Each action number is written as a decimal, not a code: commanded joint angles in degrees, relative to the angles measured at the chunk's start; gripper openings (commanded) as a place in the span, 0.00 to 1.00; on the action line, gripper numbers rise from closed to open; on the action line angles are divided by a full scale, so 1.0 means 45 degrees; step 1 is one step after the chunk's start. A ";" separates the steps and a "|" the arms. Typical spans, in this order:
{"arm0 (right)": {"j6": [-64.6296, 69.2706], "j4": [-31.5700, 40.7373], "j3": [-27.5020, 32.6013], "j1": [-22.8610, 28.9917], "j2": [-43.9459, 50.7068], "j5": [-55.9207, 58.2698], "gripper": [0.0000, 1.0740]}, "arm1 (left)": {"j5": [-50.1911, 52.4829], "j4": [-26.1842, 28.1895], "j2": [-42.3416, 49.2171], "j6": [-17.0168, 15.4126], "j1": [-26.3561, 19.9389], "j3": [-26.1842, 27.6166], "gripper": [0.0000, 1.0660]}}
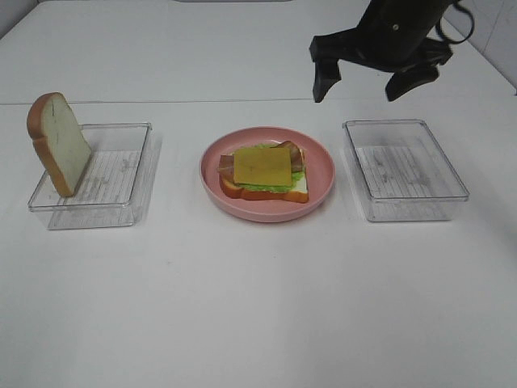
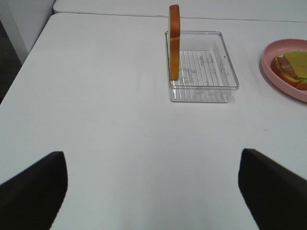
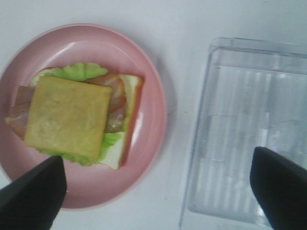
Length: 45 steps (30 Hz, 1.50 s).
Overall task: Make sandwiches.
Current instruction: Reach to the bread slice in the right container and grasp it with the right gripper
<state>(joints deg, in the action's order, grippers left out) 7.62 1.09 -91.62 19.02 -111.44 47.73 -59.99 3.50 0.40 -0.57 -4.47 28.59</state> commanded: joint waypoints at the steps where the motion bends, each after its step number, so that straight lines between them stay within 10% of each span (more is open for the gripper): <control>1: 0.0573 -0.1261 -0.0025 -0.0191 0.0586 0.0662 0.92 | 0.0178 0.0038 0.0204 0.0013 -0.0051 0.0000 0.83; 6: 0.0446 -0.1235 -0.0025 -0.2343 0.0904 0.1375 0.92 | 0.0178 0.0038 0.0204 0.0013 -0.0051 0.0000 0.83; 19: -0.0306 -0.1222 0.0573 -0.2941 0.1617 0.2266 0.92 | 0.0178 0.0038 0.0204 0.0013 -0.0051 0.0000 0.83; 34: -0.0306 -0.0344 0.9791 -0.2941 1.1268 0.0140 0.92 | 0.0178 0.0038 0.0216 0.0013 -0.0051 0.0000 0.83; 45: -0.0280 -0.0344 1.2656 -0.2941 1.9366 0.1477 0.92 | 0.0178 0.0038 0.0216 0.0013 -0.0051 0.0000 0.83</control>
<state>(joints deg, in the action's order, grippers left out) 6.88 -0.34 -36.15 5.79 -31.40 51.80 -59.99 3.50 0.40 -0.57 -4.47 28.59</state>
